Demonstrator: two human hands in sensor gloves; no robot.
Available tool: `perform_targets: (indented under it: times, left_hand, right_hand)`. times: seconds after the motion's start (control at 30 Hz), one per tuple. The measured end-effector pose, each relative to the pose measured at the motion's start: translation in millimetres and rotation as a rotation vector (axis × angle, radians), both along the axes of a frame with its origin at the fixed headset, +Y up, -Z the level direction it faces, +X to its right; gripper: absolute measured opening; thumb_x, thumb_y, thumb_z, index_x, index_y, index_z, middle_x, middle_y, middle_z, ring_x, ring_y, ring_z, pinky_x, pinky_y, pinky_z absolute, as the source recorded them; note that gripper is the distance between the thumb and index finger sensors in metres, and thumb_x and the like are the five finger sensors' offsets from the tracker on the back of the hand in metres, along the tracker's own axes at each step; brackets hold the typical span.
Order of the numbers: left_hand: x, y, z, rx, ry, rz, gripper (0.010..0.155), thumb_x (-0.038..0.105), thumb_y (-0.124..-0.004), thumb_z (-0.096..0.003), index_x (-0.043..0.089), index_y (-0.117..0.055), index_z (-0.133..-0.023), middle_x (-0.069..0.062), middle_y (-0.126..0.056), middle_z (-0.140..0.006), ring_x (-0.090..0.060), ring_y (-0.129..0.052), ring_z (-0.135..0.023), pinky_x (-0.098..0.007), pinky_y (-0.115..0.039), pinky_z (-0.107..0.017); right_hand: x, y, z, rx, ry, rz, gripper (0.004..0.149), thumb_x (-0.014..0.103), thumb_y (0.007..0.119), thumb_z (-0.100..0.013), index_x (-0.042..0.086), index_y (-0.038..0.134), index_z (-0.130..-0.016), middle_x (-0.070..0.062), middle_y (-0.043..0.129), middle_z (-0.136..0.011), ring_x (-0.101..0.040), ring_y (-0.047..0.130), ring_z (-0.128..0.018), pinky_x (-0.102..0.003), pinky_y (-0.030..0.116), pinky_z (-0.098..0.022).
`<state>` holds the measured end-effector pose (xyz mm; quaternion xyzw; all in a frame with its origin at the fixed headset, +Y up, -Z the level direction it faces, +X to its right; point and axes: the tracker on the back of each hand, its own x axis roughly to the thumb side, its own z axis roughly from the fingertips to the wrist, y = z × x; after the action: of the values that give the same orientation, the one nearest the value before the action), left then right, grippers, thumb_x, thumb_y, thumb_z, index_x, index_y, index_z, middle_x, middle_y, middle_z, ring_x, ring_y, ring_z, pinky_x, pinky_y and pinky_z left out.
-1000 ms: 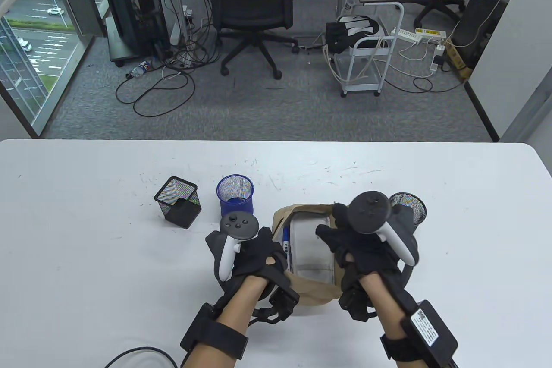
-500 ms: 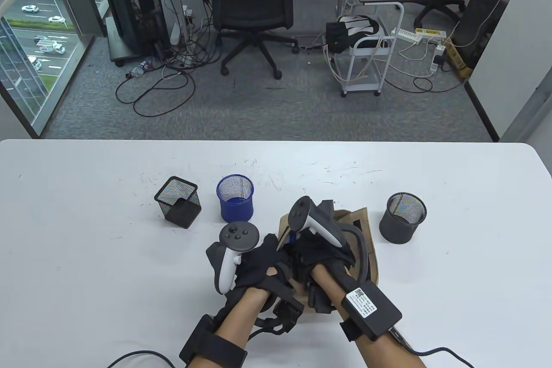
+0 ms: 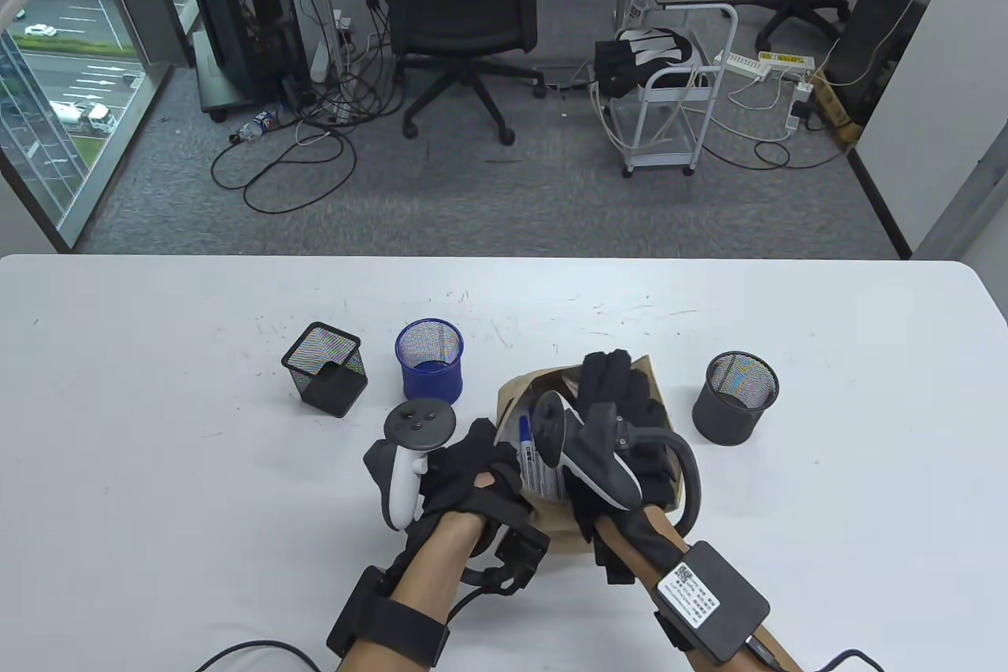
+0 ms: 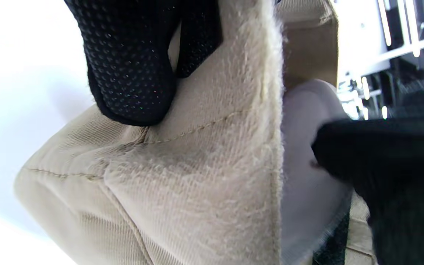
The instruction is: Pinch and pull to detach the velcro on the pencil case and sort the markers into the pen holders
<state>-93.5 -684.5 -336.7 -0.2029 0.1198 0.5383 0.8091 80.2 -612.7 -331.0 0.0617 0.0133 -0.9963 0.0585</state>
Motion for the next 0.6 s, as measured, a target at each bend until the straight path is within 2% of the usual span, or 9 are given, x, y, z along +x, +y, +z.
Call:
perform_targets:
  times: [0.13,0.2,0.23,0.3,0.37,0.47,0.6]
  left_hand:
    - [-2.6,4.6,0.4,0.025,0.007,0.002,0.068,0.025,-0.067,-0.0559,0.001,-0.043,-0.115,-0.035,-0.065,-0.108,-0.048,-0.095,-0.079,-0.034,-0.103,-0.035]
    - [-5.1,5.7,0.7,0.043,0.021,0.010,0.067,0.024,-0.066,-0.0558,0.001,-0.043,-0.115,-0.035,-0.066,-0.107,-0.048,-0.095,-0.079,-0.034,-0.103,-0.035]
    - [-6.1,6.1,0.5,0.047,0.024,0.016,0.067,0.024,-0.066,-0.0559,0.002,-0.043,-0.115,-0.035,-0.066,-0.107,-0.047,-0.095,-0.079,-0.034,-0.103,-0.035]
    - [-9.9,5.2,-0.3,0.049,0.022,0.054,0.067,0.024,-0.066,-0.0559,0.002,-0.043,-0.115,-0.035,-0.066,-0.107,-0.047,-0.095,-0.079,-0.033,-0.103,-0.035]
    - [-12.6,4.6,-1.3,0.046,0.016,0.057,0.067,0.024,-0.066,-0.0559,0.002,-0.044,-0.115,-0.035,-0.066,-0.107,-0.048,-0.095,-0.079,-0.034,-0.103,-0.035]
    - [-18.6,2.0,-2.9,0.053,0.000,0.031,0.066,0.023,-0.068,-0.0549,0.002,-0.048,-0.114,-0.036,-0.069,-0.106,-0.049,-0.097,-0.077,-0.036,-0.102,-0.033]
    - [-20.8,-12.9,-5.2,-0.021,-0.121,-0.073,0.066,0.024,-0.067,-0.0556,0.003,-0.049,-0.115,-0.034,-0.069,-0.107,-0.049,-0.095,-0.079,-0.037,-0.101,-0.035]
  right_hand:
    - [38.9,3.3,-10.2,-0.087,-0.083,-0.168,0.094,0.043,0.090,-0.044,0.002,0.038,-0.111,-0.033,0.046,-0.114,-0.053,0.071,-0.095,-0.058,0.071,-0.061]
    - [57.6,4.7,-15.2,-0.143,-0.115,-0.247,0.096,0.046,0.090,-0.044,0.002,0.038,-0.111,-0.032,0.052,-0.113,-0.051,0.077,-0.091,-0.056,0.074,-0.058]
    - [64.5,4.7,-17.1,-0.165,-0.122,-0.284,0.094,0.046,0.090,-0.044,0.002,0.040,-0.111,-0.030,0.060,-0.110,-0.046,0.085,-0.085,-0.053,0.078,-0.054]
    - [86.3,2.8,-23.6,-0.244,-0.102,-0.446,0.077,0.038,0.091,-0.045,0.004,0.058,-0.106,-0.021,0.087,-0.093,-0.032,0.103,-0.060,-0.044,0.086,-0.041]
    - [99.8,-0.5,-27.5,-0.293,-0.072,-0.582,0.062,0.029,0.091,-0.046,0.004,0.070,-0.099,-0.016,0.098,-0.080,-0.026,0.107,-0.046,-0.039,0.088,-0.032]
    - [116.3,-7.4,-31.3,-0.337,-0.084,-0.621,0.056,0.027,0.092,-0.045,0.006,0.076,-0.095,-0.015,0.100,-0.076,-0.025,0.108,-0.041,-0.037,0.089,-0.028]
    - [124.5,-29.4,-37.8,-0.429,-0.094,-0.622,0.055,0.026,0.092,-0.045,0.006,0.077,-0.094,-0.015,0.101,-0.075,-0.024,0.108,-0.038,-0.036,0.089,-0.027]
